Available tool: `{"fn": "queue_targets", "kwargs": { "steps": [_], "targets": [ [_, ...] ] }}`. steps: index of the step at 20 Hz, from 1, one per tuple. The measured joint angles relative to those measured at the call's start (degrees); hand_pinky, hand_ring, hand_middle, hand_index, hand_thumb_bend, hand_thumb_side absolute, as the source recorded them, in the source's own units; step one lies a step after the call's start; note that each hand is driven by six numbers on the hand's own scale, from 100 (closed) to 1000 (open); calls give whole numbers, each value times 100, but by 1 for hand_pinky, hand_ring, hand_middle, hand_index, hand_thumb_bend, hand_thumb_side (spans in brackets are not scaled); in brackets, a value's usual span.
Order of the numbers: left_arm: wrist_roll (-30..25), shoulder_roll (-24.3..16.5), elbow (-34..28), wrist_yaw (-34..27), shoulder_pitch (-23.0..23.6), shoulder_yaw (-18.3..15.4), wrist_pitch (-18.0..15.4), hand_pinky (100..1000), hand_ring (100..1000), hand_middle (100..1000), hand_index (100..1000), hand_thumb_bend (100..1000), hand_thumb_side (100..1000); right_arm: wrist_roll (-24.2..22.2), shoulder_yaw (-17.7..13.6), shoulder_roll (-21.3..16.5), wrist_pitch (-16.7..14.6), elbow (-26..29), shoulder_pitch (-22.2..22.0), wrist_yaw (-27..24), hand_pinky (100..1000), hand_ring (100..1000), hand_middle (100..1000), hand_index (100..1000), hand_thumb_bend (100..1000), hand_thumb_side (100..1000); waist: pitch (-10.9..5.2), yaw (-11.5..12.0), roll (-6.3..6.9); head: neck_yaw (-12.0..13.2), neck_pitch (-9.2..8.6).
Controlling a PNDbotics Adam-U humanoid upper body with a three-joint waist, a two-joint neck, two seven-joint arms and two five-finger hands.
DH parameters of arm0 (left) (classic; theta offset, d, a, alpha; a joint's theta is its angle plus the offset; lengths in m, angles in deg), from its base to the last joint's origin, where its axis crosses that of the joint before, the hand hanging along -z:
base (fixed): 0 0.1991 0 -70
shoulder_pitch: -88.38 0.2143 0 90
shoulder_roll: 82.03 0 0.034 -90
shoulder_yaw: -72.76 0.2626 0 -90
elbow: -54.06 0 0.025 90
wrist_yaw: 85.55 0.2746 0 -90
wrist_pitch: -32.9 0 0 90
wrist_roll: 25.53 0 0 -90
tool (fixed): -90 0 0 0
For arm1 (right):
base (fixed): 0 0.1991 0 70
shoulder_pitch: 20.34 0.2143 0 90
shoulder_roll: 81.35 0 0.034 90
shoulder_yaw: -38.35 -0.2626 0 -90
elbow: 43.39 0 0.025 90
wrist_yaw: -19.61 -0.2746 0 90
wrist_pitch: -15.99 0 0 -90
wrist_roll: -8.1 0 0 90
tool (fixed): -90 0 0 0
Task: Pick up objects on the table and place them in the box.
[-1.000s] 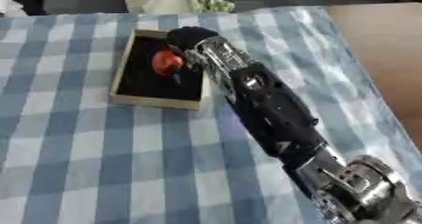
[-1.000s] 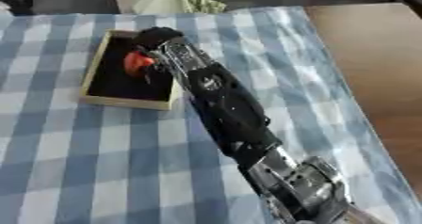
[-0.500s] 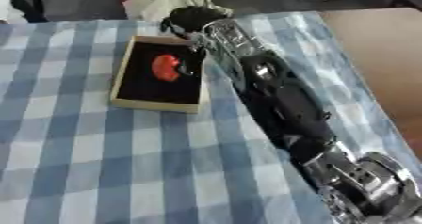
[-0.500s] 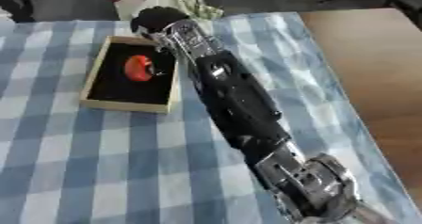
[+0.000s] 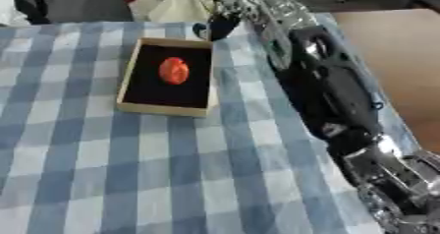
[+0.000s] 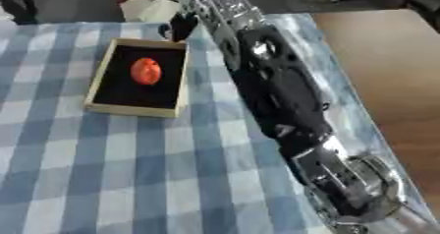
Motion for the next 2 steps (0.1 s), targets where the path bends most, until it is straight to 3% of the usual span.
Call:
{"fn": "queue_targets", "kwargs": {
  "steps": [2],
  "targets": [
    [26,-1,0,10,29,-24,-2,772,777,738,827,547,694,19,15,-258,41,447,-127,-345,764,754,670,859,100,247,0,-21,30,77,22]
  ]
}}
